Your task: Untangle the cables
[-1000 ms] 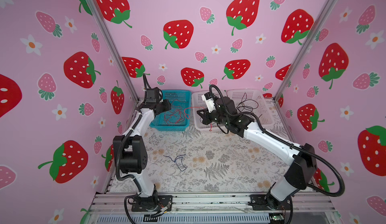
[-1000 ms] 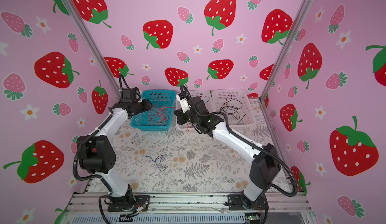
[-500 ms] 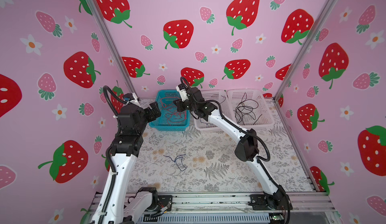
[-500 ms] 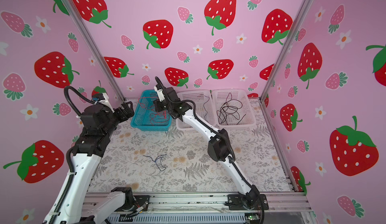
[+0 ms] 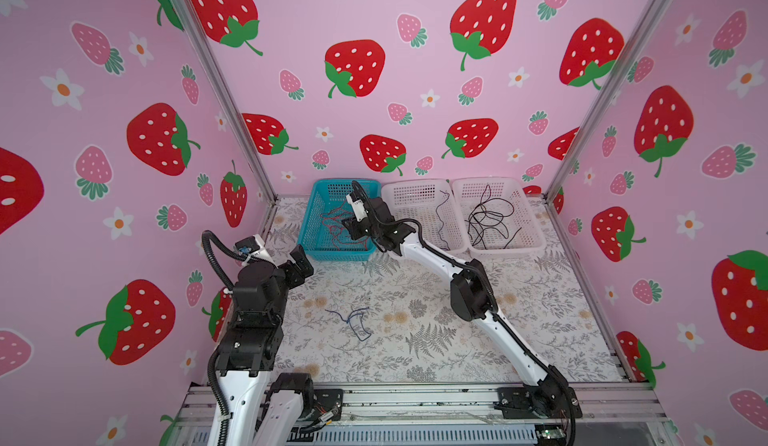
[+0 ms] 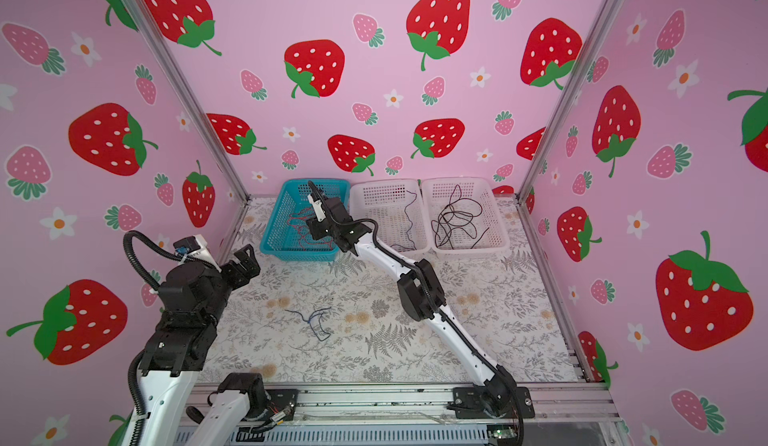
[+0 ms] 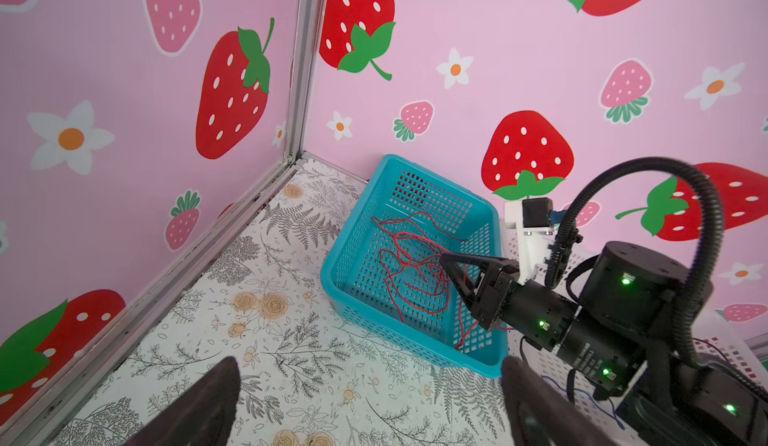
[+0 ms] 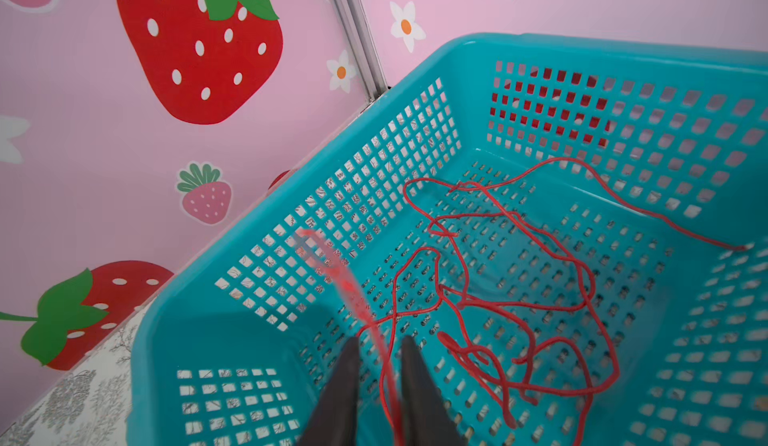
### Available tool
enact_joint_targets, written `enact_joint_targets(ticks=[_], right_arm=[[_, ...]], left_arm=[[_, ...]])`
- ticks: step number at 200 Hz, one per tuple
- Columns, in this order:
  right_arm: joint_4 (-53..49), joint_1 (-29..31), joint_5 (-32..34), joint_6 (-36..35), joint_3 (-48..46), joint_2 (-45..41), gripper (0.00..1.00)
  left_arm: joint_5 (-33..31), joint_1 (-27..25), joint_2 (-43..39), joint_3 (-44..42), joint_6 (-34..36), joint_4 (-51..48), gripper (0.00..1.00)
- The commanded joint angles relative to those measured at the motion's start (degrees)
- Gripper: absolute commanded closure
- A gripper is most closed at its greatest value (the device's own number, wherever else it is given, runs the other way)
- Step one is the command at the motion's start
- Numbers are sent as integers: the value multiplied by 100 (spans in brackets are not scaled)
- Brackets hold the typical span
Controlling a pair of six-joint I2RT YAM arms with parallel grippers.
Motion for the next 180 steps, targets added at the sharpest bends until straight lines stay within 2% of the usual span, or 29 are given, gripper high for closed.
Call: enact_joint_targets(ticks=[1,17,53,73,99,124,150,180], right_arm=[[187,-41,114,-327,296,-250,39],[52,-37,337,-443,261,-540,26],[-265,33,315,-562,-270,-1717,16],[-150,213,259,-597,-1738,-2788,15],[838,618,401,-540,-4439,-4402,14],[1449,896,516,-241,-6362,-5497,14],[1531,1271,644,-118,-7484,-5999,14],[1685,1669,548,182,-8337,-5964,14]], left_arm=[[-88,13,87,12,80,-74,1],[-50,8,67,16,104,-184,1],[179,10,-123,-172,50,-385,1],[249,7,-132,-223,59,-613,1],[329,-30,-175,-333,14,-659,1],[368,-47,-130,-328,-4,-682,1],[380,-48,-114,-338,-5,-674,1],[417,-46,-170,-373,-20,-673,1]])
